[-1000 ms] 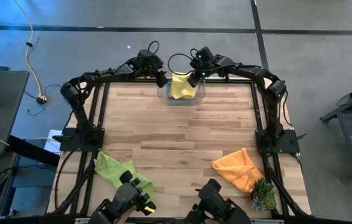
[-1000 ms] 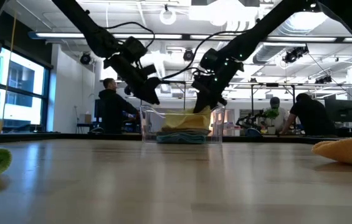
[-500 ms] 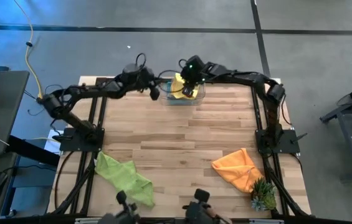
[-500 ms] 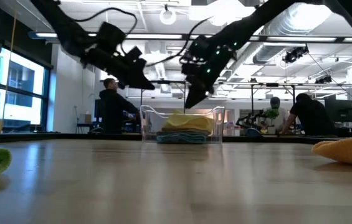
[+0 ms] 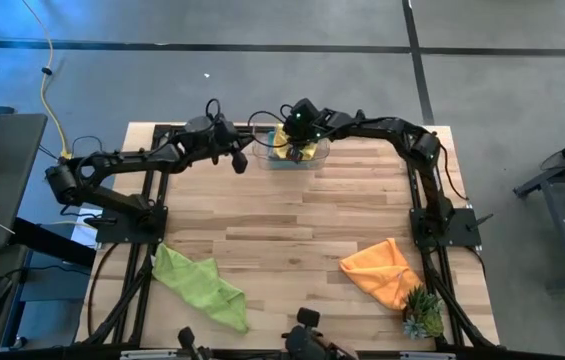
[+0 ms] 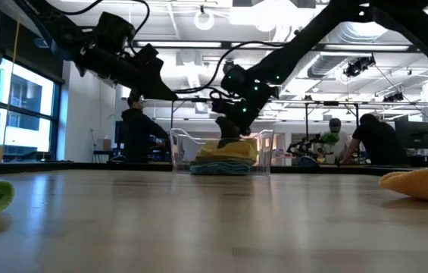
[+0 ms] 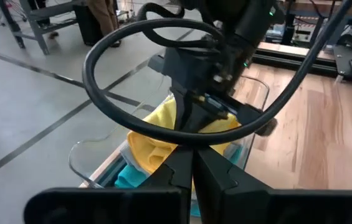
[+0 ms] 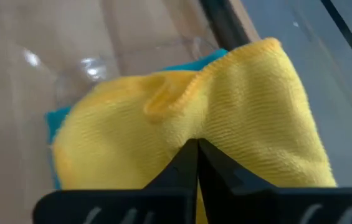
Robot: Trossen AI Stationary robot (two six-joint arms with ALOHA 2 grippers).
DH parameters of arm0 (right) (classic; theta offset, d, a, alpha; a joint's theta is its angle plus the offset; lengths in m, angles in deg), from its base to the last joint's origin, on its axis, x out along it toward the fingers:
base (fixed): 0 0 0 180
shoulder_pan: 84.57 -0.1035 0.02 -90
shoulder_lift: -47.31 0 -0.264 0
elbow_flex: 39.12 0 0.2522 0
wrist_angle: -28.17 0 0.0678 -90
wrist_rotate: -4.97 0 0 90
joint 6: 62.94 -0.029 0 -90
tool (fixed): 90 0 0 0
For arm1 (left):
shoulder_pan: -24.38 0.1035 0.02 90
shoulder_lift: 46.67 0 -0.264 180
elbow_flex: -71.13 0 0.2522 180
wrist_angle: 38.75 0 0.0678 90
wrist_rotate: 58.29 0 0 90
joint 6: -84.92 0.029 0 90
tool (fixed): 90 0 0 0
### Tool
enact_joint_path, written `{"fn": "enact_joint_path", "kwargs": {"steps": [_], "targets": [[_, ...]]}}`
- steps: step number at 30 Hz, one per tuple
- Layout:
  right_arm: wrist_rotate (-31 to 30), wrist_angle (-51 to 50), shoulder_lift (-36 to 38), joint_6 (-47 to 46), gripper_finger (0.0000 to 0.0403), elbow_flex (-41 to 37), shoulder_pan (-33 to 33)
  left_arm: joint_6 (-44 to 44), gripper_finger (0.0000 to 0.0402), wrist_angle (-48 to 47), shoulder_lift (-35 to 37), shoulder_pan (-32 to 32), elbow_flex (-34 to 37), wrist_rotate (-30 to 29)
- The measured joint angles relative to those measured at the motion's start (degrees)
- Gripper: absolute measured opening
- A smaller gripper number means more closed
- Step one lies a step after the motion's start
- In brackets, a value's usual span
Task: Fold microfiber towels
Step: Put the yellow towel into the transparent bin
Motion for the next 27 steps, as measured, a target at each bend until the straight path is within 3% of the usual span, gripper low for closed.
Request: {"fn": "enact_joint_path", "kwargs": {"steps": [6,11,13,16,19,27], "targets": [[-3.33,-5.51,-0.05,1.04,0.001,6.15,0.23,0.39,0.0001,-0.18,0.0,-0.03,-0.02,0.47],[-3.5,-17.7,-0.02,5.27,0.001,15.34,0.83,3.15,0.0,-0.53,-2.07,-1.76,-0.39,3.12],[-2.58,-23.46,0.0,6.31,0.001,19.16,0.98,3.21,0.0,-0.5,-3.78,-2.18,-1.45,3.69],[3.7,-30.88,0.05,7.74,0.0008,22.38,2.11,3.82,0.0,-0.59,-7.65,-2.1,-3.4,3.01],[11.15,-33.17,0.15,7.68,0.0002,20.53,3.09,4.88,0.0,-1.15,-11.6,-0.98,-6.5,3.68],[13.18,-19.46,0.21,4.0,0.0,5.02,3.36,11.38,0.0,-9.83,-23.68,1.08,-21.3,3.58]]}}
